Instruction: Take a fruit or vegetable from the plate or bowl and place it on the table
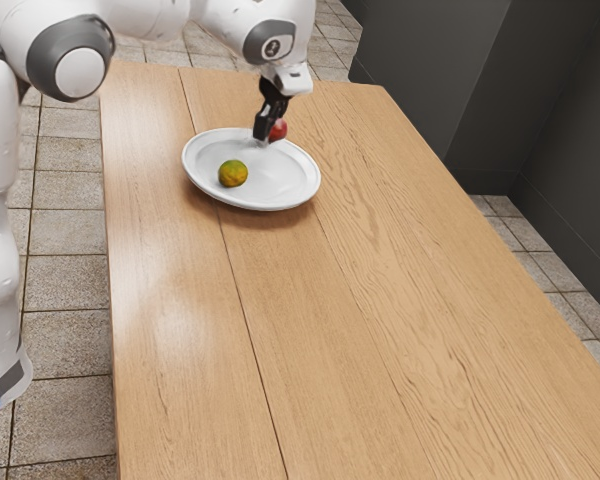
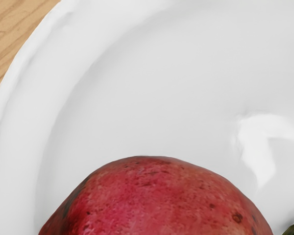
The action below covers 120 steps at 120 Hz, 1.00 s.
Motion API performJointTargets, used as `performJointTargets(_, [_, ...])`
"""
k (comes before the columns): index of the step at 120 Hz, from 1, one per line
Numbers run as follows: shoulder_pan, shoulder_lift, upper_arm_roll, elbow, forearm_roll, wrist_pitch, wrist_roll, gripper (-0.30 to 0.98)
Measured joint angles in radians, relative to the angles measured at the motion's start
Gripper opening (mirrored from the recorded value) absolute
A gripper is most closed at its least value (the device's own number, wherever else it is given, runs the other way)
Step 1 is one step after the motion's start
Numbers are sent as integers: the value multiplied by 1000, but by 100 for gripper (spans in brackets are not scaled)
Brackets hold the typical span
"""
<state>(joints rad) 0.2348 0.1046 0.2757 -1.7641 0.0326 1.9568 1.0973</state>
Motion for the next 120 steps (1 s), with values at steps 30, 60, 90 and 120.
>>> performJointTargets(30, [11,-58,-209,77,72,-94,-52,15])
performJointTargets(60, [-44,-85,-442,99,112,-152,-118,7])
performJointTargets(90, [-193,-85,-509,99,122,-172,-173,10])
performJointTargets(120, [-226,-83,-502,102,113,-194,-207,39])
